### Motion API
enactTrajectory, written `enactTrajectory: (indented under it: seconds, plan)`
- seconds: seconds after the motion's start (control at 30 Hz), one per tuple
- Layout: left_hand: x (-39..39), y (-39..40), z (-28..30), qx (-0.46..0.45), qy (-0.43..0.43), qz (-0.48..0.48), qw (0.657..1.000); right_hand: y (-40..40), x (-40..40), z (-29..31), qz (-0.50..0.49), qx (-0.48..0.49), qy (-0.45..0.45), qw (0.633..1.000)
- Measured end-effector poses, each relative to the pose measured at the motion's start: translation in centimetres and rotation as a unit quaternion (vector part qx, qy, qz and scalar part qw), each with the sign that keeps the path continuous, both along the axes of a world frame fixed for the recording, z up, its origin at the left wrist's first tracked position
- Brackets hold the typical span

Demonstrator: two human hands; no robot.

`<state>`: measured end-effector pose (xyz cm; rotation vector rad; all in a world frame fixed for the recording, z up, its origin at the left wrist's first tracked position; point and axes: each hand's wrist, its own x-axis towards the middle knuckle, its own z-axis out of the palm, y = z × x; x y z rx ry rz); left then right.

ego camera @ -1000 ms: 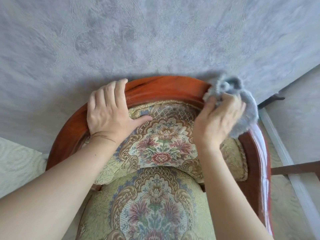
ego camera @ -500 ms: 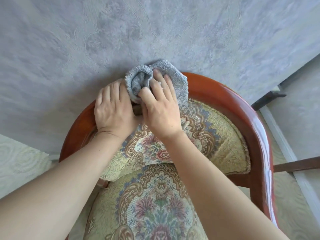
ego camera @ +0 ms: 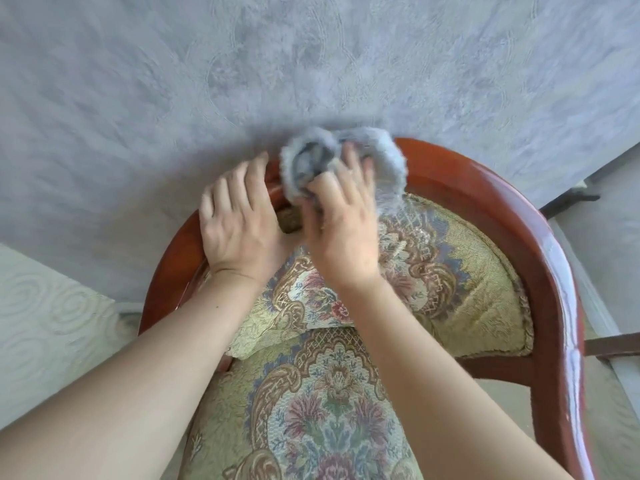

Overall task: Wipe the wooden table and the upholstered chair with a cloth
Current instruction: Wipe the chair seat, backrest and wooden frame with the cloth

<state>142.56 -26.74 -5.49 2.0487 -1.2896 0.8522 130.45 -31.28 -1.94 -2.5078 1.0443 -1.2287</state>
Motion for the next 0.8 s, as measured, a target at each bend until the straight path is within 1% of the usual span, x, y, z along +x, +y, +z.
enactTrajectory:
  seconds: [0.03, 0.1, 0.17, 0.2, 0.27, 0.37, 0.43, 0.53, 0.6, 0.67, 0.7, 0.73, 0.77, 0.8]
  plan:
    - [-0.1, -0.1, 0.1, -0.007, -0.015, 0.013, 1.000, 0.6, 0.9, -0.3, 0.032, -0.006, 0.011, 0.999]
    - [-0.1, -0.1, 0.1, -0.011, -0.023, 0.016, 1.000, 0.7, 1.3, -0.5, 0.059, -0.037, 0.039, 0.997]
    - [0.0, 0.0, 0.1, -0.002, 0.005, -0.009, 1.000, -0.7, -0.4, -0.4, 0.063, -0.084, 0.080, 0.991]
    - [0.1, 0.1, 0.0, 0.020, 0.020, -0.015, 0.999, -1.5, -1.8, -0.2, 0.053, -0.095, 0.091, 0.990]
    - [0.4, 0.3, 0.0, 0.063, 0.034, -0.017, 0.997, -3.1, -5.3, 0.2, -0.003, -0.095, 0.097, 0.991]
    - [0.6, 0.3, 0.1, 0.085, 0.037, -0.018, 0.996, -4.4, -11.5, 0.2, -0.133, -0.054, 0.096, 0.985]
    - [0.6, 0.3, 0.1, 0.083, 0.035, -0.020, 0.996, -4.5, -15.4, 0.0, -0.213, 0.000, 0.066, 0.975]
    - [0.5, 0.3, 0.1, 0.082, 0.041, -0.020, 0.996, -3.1, -19.7, -0.3, -0.315, 0.080, -0.028, 0.945]
    - [0.4, 0.3, 0.2, 0.091, 0.042, -0.025, 0.995, -1.6, -20.2, -0.7, -0.388, 0.123, -0.094, 0.909]
    - [0.4, 0.4, 0.2, 0.096, 0.042, -0.027, 0.994, -1.2, -19.0, -0.8, -0.442, 0.136, -0.150, 0.874]
    - [0.4, 0.3, 0.1, 0.096, 0.043, -0.025, 0.994, -1.5, -17.9, -0.5, -0.456, 0.135, -0.165, 0.864]
    - [0.3, 0.3, 0.1, 0.096, 0.044, -0.024, 0.994, -2.1, -16.7, 0.1, -0.456, 0.135, -0.165, 0.864]
    - [0.3, 0.3, 0.0, 0.097, 0.043, -0.023, 0.994, -2.7, -15.4, 0.6, -0.438, 0.131, -0.149, 0.877]
    - [0.3, 0.3, 0.0, 0.098, 0.041, -0.024, 0.994, -3.3, -14.1, 1.1, -0.407, 0.120, -0.118, 0.898]
